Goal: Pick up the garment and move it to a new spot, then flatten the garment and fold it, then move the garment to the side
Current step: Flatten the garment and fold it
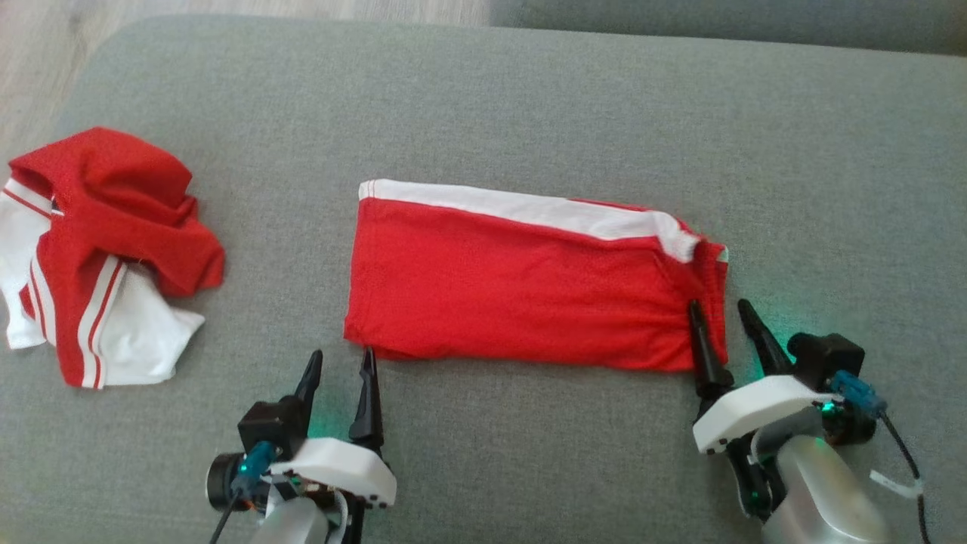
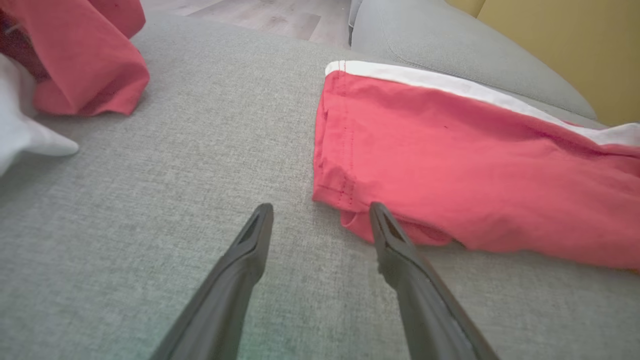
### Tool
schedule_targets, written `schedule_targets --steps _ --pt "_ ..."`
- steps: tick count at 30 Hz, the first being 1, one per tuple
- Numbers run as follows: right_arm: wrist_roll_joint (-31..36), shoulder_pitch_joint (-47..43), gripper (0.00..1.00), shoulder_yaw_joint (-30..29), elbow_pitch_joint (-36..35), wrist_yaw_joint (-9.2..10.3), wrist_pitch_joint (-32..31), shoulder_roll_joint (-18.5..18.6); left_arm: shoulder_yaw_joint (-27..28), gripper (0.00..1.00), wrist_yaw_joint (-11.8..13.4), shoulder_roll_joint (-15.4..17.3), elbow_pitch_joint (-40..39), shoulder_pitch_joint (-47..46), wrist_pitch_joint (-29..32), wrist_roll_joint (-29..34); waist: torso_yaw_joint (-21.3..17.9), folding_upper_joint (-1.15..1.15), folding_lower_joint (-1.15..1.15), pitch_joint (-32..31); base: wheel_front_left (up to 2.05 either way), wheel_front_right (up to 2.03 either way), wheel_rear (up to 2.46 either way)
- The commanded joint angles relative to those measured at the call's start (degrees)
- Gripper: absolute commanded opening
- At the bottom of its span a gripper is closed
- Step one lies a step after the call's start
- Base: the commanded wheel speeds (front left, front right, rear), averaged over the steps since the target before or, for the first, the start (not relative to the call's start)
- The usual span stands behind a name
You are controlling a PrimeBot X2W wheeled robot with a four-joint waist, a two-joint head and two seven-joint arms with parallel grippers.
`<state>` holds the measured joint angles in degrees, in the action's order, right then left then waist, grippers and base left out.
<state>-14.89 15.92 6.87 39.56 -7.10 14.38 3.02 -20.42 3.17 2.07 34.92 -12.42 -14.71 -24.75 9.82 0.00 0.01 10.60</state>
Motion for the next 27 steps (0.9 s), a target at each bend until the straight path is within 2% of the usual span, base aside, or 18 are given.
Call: schedule_targets --steps 1,4,5,6,7,8,9,10,19,23,27 --pt "-2.0 1.5 1.0 1.7 0.1 -0.39 0.6 -0.1 1.5 1.0 0.1 0.8 -1.9 -1.9 -0.3 0.1 0.0 0.0 -0.01 0.7 0.0 0.0 0.0" --pt "-6.1 2.1 1.0 4.3 2.7 -0.39 0.6 -0.1 1.4 1.0 -0.2 0.8 -2.1 -2.2 -0.3 0.3 -0.1 0.0 -0.01 1.3 0.0 0.0 0.0" --pt "-7.4 2.3 0.93 5.3 3.1 -0.39 0.6 -0.1 1.3 1.0 -0.3 0.8 -2.1 -2.2 -0.3 0.4 -0.2 0.0 -0.01 1.4 0.0 0.0 0.0" --pt "-8.5 2.5 0.66 6.0 3.5 -0.39 0.6 -0.1 1.2 1.0 -0.3 0.8 -2.3 -2.2 -0.3 0.5 -0.2 0.0 -0.01 1.5 0.0 0.0 0.0" --pt "-9.6 2.6 0.44 6.9 3.8 -0.39 0.6 -0.1 1.2 1.0 -0.3 0.8 -2.4 -2.3 -0.3 0.5 -0.2 0.0 -0.01 1.6 0.0 0.0 0.0" --pt "-9.6 2.6 0.44 6.9 3.8 -0.39 0.6 -0.1 1.2 1.0 -0.3 0.8 -2.4 -2.3 -0.3 0.5 -0.2 0.0 -0.01 1.6 0.0 0.0 0.0" --pt "-10.9 2.7 0.19 7.5 3.9 -0.39 0.6 -0.1 1.1 1.0 -0.3 0.8 -2.5 -2.3 -0.3 0.5 -0.2 0.0 -0.01 1.7 0.0 0.0 0.0" --pt "-11.8 2.8 0.0 7.8 4.2 -0.39 0.6 -0.1 1.0 1.0 -0.4 0.8 -2.6 -2.3 -0.3 0.6 -0.2 0.0 -0.01 1.8 0.0 0.0 0.0" --pt "-15.3 3.1 0.0 6.9 4.4 -0.39 0.6 -0.1 1.5 1.0 -0.8 0.8 -2.2 -1.7 -0.3 1.5 -0.3 0.0 -0.01 1.7 0.0 0.0 0.0" --pt "-15.0 2.7 0.0 3.6 2.7 -0.39 0.6 -0.1 2.1 1.0 -0.8 0.8 -1.9 -1.2 -0.3 1.8 -1.0 0.0 -0.01 1.0 0.0 0.0 0.0" --pt "-13.8 1.9 0.0 -0.5 0.1 -0.39 0.6 1.7 1.5 1.0 -1.4 0.8 -1.8 -0.3 -0.3 1.8 -2.3 0.0 -0.01 -0.4 0.0 0.0 0.0"
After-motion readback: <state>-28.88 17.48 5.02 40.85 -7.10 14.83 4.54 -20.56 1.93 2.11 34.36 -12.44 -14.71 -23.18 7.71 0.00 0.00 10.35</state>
